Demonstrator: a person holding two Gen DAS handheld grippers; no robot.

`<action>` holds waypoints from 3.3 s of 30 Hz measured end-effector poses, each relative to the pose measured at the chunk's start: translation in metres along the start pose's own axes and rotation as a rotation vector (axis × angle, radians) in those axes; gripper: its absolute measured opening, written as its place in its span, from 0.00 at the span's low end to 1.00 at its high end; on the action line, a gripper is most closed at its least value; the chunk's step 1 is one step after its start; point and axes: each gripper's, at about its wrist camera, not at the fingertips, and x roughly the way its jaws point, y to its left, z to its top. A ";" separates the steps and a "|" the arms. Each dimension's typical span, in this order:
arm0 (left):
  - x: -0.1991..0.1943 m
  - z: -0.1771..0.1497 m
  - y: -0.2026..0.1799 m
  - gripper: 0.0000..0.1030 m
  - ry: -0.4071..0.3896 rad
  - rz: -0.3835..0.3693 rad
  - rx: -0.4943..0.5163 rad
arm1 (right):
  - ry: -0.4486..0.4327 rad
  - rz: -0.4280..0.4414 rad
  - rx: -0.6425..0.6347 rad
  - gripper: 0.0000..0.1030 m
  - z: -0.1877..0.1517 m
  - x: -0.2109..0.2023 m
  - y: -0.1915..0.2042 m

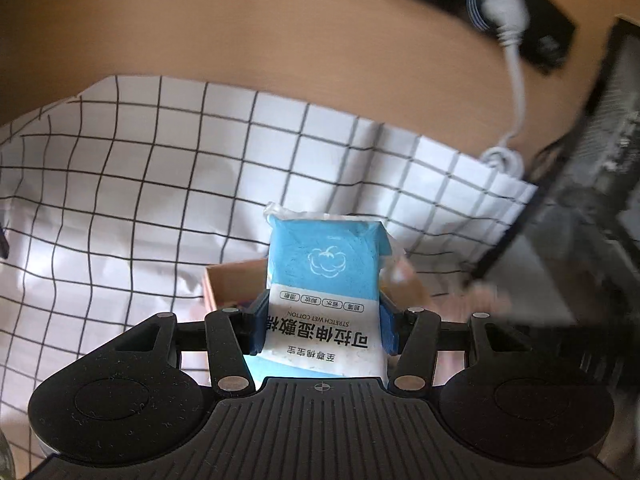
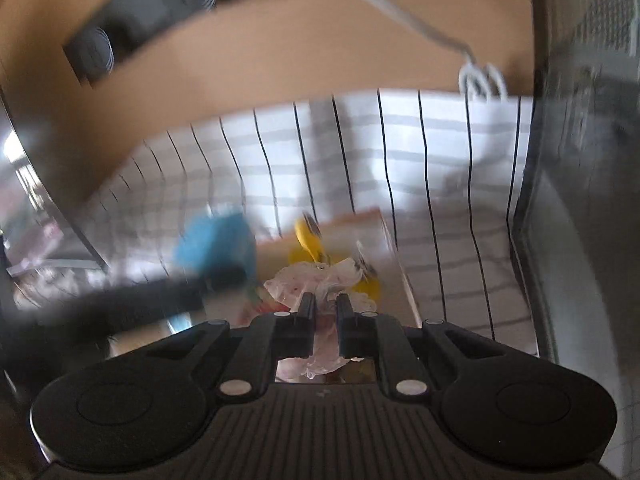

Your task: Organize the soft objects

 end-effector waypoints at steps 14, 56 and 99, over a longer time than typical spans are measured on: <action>0.027 0.004 -0.013 0.54 0.057 -0.011 0.073 | 0.124 -0.038 -0.080 0.11 -0.029 0.056 -0.004; -0.062 -0.257 -0.007 0.59 -0.150 0.379 -0.061 | 0.052 0.012 -0.419 1.00 -0.169 0.009 0.031; -0.043 -0.251 -0.020 0.64 -0.205 0.464 -0.093 | -0.087 0.045 -0.409 1.00 -0.164 0.019 0.003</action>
